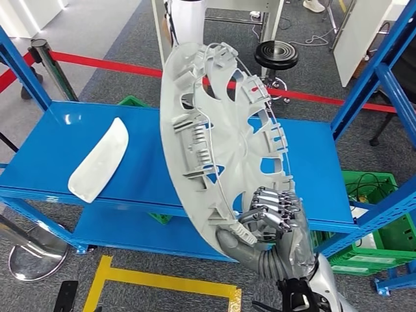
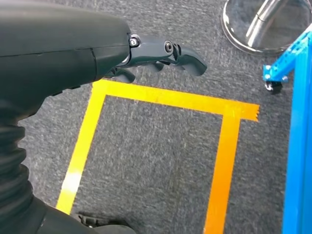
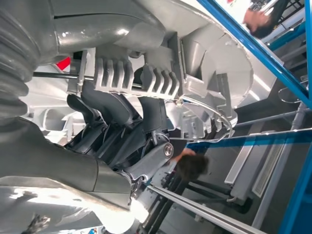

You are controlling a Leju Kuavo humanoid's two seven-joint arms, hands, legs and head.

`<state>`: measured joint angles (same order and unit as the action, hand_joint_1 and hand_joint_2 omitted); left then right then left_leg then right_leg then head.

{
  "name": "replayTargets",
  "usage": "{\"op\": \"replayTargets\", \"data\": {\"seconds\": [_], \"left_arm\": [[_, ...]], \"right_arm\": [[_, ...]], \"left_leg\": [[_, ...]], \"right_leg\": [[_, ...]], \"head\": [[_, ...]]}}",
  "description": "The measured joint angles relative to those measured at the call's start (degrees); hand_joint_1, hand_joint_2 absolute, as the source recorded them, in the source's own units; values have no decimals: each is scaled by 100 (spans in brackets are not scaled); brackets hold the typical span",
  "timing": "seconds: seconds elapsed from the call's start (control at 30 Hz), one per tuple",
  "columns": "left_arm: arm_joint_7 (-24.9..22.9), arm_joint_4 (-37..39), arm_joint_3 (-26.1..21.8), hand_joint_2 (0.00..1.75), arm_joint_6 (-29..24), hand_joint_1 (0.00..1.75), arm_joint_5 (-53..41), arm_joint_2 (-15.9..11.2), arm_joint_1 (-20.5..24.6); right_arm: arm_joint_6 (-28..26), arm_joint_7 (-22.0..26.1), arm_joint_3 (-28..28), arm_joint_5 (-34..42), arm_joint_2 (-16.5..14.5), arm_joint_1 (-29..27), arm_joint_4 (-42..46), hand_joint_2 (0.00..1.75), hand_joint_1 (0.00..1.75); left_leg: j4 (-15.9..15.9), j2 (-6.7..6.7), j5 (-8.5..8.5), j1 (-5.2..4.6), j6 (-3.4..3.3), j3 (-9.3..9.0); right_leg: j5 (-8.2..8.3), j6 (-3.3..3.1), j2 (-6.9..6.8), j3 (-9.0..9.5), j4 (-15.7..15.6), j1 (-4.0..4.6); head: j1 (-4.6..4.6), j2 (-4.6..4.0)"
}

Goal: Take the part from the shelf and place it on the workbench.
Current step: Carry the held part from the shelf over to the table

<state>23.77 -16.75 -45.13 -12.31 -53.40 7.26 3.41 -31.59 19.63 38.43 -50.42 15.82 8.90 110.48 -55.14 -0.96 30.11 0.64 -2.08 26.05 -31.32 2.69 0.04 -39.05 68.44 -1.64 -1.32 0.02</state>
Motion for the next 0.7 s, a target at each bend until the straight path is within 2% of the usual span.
{"op": "replayTargets", "data": {"seconds": [0.03,0.07,0.1,0.13,0.17,0.2,0.23,0.27,0.3,0.33,0.37,0.43,0.47,0.5,0.53,0.57,0.6,0.63,0.67,0.7], "left_arm": [[-1,1,0,175,0,0,1,-1,-3],[-1,1,0,175,0,0,1,-2,-6],[-2,1,0,175,0,0,2,-2,-6],[-2,1,0,175,1,0,2,-1,-5],[-2,1,1,175,1,0,2,3,-5],[-3,1,1,175,1,0,2,6,3],[-4,2,2,175,2,0,2,8,11],[-6,2,2,175,2,0,2,8,20],[-8,3,2,175,2,0,2,7,25],[-9,5,2,175,2,0,2,8,22],[-10,8,3,175,2,0,2,10,20],[-10,14,9,175,2,0,2,16,30],[-10,16,14,175,2,0,2,14,42],[-10,16,20,175,1,0,2,10,53],[-10,16,26,175,1,0,2,5,56],[-10,16,31,175,0,0,2,0,50],[-10,16,34,175,0,0,2,-2,39],[-10,16,37,175,0,0,2,-4,30],[-10,16,40,175,0,0,2,-5,26],[-10,17,43,175,0,0,2,-6,28]], "right_arm": [[5,-4,1,0,0,-4,-1,175,175],[10,-9,1,1,0,-9,0,175,175],[16,-13,2,1,0,-12,0,175,175],[21,-15,2,1,0,-13,1,175,175],[26,-16,2,0,0,-12,1,175,175],[32,-16,2,-1,0,-15,-2,175,175],[36,-16,2,-3,0,-14,1,175,175],[39,-17,2,-6,0,-14,5,175,175],[42,-19,2,-9,0,-15,9,175,175],[40,-22,2,-14,0,-13,16,175,175],[39,-24,2,-22,0,-14,18,175,175],[32,-27,0,-55,0,-11,26,175,175],[26,-27,-1,-73,0,-9,30,175,175],[19,-28,-2,-88,0,-9,32,175,175],[11,-31,-3,-96,0,-10,32,175,175],[3,-36,-3,-102,0,-11,32,175,175],[-2,-42,-3,-108,0,-11,32,175,175],[-6,-49,-3,-112,0,-11,32,175,175],[-7,-56,-3,-115,0,-10,32,175,175],[-7,-63,-2,-116,0,-10,32,175,175]], "left_leg": [[-2,-29,3,-1,3,0],[-3,-68,12,0,10,-7],[-7,-120,28,4,25,-23],[-15,-182,55,12,49,-50],[-29,-242,95,26,81,-73],[-63,-303,139,33,122,-73],[-103,-359,173,46,164,-43],[-140,-404,192,62,204,9],[-164,-451,195,78,238,63],[-167,-501,197,96,267,97],[-191,-483,214,106,298,114],[-510,-266,352,97,361,277],[-848,-116,476,92,385,464],[-1259,-20,608,88,400,715],[-1631,11,700,88,405,962],[-1858,20,695,88,402,1146],[-1879,24,570,86,389,1230],[-1680,43,339,80,366,1201],[-1325,106,53,65,332,1089],[-980,239,-159,31,293,958]], "right_leg": [[-89,3,-1,-191,350,-1],[-81,7,-1,-313,541,-4],[44,9,1,-330,504,-9],[268,10,18,-237,240,-16],[480,9,93,-79,-122,-26],[633,8,231,82,-451,-42],[673,2,350,213,-708,-53],[634,-10,444,274,-811,-55],[580,-31,467,294,-837,-50],[531,-61,409,305,-858,-40],[514,-97,345,316,-856,-36],[464,-179,186,388,-885,-41],[439,-213,101,425,-895,-35],[412,-237,19,453,-897,-23],[388,-249,-59,477,-897,-9],[362,-255,-131,506,-897,3],[335,-258,-198,543,-897,13],[306,-256,-260,588,-897,22],[275,-250,-320,640,-899,30],[246,-236,-377,689,-904,42]], "head": [[-2,0],[-1,0],[-1,0],[-2,0],[1,0],[1,-1],[0,-1],[2,-1],[-4,-1],[-7,1],[-6,1],[12,2],[22,1],[30,2],[31,2],[30,2],[31,2],[31,2],[31,1],[30,1]]}}
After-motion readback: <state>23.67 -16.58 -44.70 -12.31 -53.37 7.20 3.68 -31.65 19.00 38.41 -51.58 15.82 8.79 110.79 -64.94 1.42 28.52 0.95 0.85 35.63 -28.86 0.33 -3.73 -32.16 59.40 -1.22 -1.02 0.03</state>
